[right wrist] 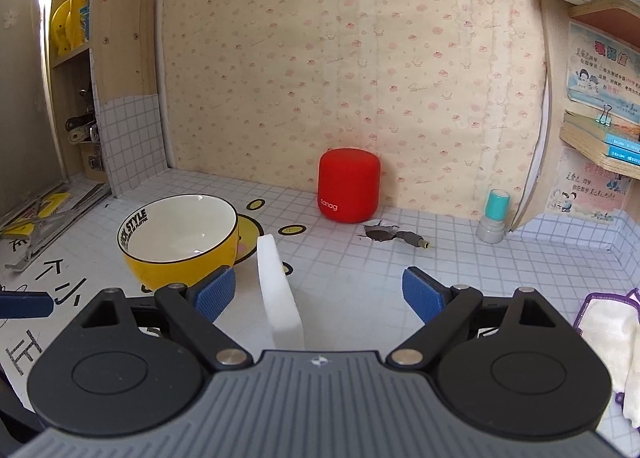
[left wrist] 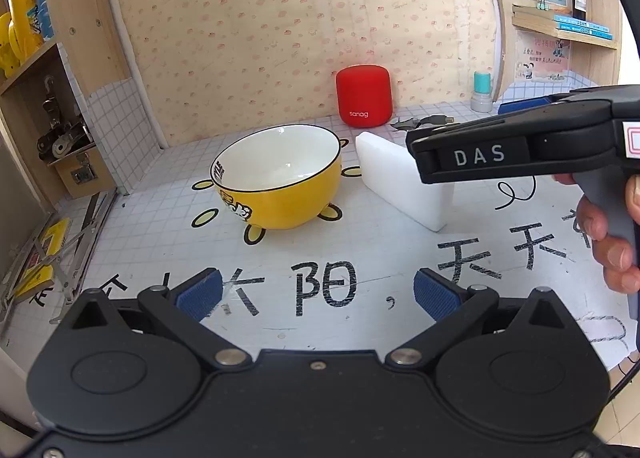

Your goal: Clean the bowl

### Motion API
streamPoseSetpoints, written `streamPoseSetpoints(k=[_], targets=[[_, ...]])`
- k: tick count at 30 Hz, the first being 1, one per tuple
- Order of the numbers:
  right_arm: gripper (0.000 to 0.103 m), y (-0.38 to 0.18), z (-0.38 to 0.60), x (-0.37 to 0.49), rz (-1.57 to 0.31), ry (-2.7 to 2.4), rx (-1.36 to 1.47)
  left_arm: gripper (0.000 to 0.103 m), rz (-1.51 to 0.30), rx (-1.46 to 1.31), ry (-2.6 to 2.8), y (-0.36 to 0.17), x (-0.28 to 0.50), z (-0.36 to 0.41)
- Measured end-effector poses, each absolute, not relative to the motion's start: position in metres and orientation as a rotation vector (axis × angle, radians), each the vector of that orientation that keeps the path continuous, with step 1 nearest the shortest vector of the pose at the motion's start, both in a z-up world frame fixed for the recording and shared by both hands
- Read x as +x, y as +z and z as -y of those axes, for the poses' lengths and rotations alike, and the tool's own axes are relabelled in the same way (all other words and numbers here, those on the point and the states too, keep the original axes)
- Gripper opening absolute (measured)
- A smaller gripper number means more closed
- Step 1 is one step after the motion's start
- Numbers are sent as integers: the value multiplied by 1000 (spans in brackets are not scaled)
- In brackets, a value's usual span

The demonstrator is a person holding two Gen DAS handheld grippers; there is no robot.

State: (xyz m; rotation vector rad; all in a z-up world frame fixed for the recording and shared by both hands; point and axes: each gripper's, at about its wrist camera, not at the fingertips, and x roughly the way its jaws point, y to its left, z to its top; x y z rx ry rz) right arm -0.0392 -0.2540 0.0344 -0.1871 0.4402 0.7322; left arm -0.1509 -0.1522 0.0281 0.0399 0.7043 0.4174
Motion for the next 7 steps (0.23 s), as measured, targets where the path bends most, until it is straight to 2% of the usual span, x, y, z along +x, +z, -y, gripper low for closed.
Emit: streamPoseSetpoints(k=[7], targets=[[91, 31, 250, -34, -444, 750, -173, 102, -701, 42, 422, 27, -151, 152]])
